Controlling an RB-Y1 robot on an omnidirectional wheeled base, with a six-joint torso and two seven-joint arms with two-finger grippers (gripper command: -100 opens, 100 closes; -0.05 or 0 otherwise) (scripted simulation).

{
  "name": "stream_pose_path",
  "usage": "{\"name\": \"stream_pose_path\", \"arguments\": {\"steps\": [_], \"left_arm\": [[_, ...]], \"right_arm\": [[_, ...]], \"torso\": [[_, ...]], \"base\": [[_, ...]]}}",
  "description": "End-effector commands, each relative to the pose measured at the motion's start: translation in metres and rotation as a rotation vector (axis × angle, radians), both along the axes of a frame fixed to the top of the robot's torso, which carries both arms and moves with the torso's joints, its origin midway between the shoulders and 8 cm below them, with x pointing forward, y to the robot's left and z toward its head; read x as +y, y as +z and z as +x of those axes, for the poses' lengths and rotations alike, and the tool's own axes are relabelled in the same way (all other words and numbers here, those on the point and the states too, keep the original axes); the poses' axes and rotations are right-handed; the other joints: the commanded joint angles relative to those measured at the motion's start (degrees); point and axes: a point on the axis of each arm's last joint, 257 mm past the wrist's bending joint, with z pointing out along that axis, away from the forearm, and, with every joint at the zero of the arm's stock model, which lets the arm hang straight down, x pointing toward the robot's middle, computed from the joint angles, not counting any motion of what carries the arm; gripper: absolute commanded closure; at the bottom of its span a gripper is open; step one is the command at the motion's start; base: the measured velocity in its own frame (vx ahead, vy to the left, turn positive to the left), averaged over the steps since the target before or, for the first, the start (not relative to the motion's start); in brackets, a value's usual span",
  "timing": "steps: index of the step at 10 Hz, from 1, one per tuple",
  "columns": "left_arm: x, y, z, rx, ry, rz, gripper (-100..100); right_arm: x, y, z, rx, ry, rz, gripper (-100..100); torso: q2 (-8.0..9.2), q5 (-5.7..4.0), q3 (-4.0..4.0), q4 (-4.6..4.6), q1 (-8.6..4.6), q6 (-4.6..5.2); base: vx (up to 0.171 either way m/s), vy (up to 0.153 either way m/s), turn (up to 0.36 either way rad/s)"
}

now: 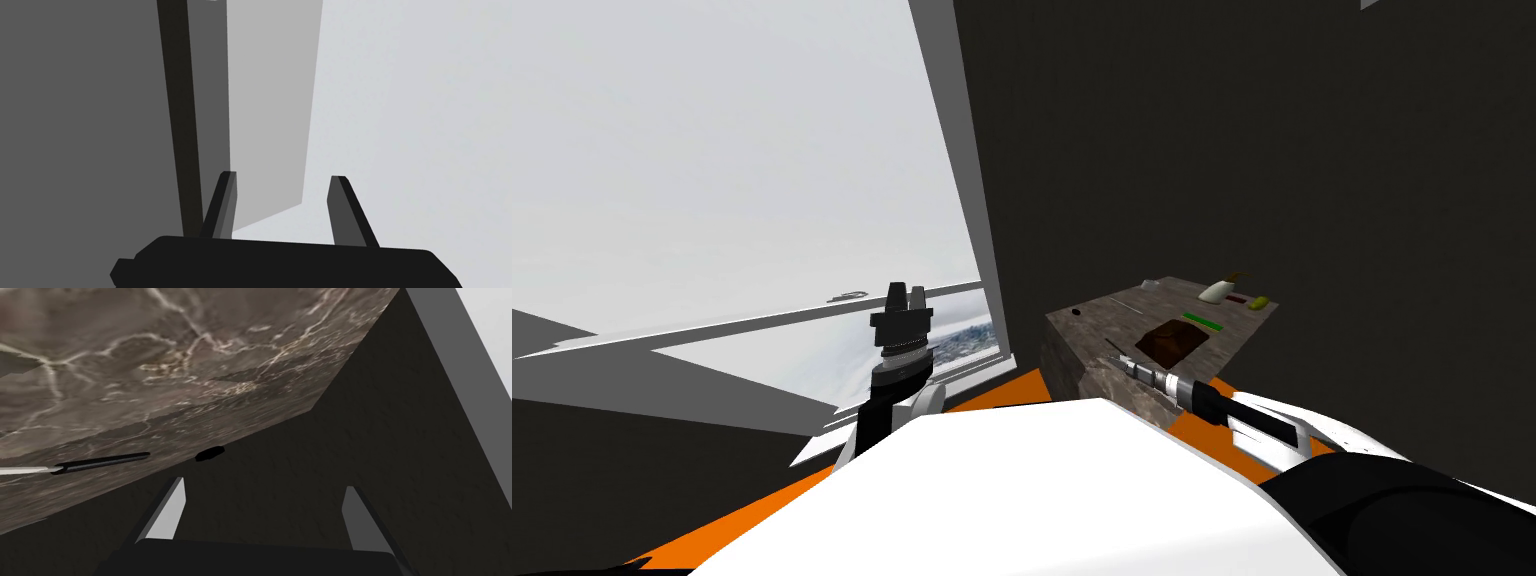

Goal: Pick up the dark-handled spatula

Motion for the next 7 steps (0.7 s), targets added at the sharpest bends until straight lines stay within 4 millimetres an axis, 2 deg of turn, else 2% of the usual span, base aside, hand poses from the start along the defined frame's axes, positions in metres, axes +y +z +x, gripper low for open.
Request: {"name": "stream_pose_path", "arguments": {"steps": [1, 2, 3, 4, 5, 6, 7], "left_arm": [[0.000, 0.000, 0.000, 0.000, 0.000, 0.000, 0], [0.000, 0.000, 0.000, 0.000, 0.000, 0.000, 0], [0.000, 0.000, 0.000, 0.000, 0.000, 0.000, 0], [0.000, 0.000, 0.000, 0.000, 0.000, 0.000, 0], [0.000, 0.000, 0.000, 0.000, 0.000, 0.000, 0], [0.000, 0.000, 0.000, 0.000, 0.000, 0.000, 0], [0.000, 0.000, 0.000, 0.000, 0.000, 0.000, 0]], "right_arm": [[-0.011, -0.002, -0.004, 0.024, 0.019, -0.049, -100], [-0.028, -0.011, -0.016, 0.063, 0.023, -0.100, -100], [-0.030, -0.009, -0.015, 0.066, 0.033, -0.114, -100], [-0.046, -0.016, -0.028, 0.104, 0.036, -0.160, -100], [-0.049, -0.013, -0.027, 0.108, 0.047, -0.177, -100], [-0.064, -0.020, -0.040, 0.147, 0.053, -0.223, -100], [-0.067, -0.017, -0.039, 0.149, 0.062, -0.236, -100]], "torso": [[0.00, 0.00, 0.00, 0.00, 0.00, 0.00], [0.03, 0.00, 0.02, 0.01, -0.02, 0.00], [0.02, -0.02, 0.01, 0.00, -0.06, 0.00], [0.06, -0.01, 0.03, 0.01, -0.05, 0.02], [0.00, -0.01, 0.00, 0.00, -0.02, -0.01], [0.06, 0.00, 0.03, 0.01, -0.02, 0.02], [0.08, -0.02, 0.04, 0.02, -0.03, 0.01]], "base": [[0.068, 0.009, 0.031], [0.074, 0.003, 0.065], [0.064, 0.005, 0.038], [0.083, 0.017, 0.061], [0.066, 0.011, 0.028], [0.061, 0.007, 0.055], [0.053, 0.008, 0.025]]}}
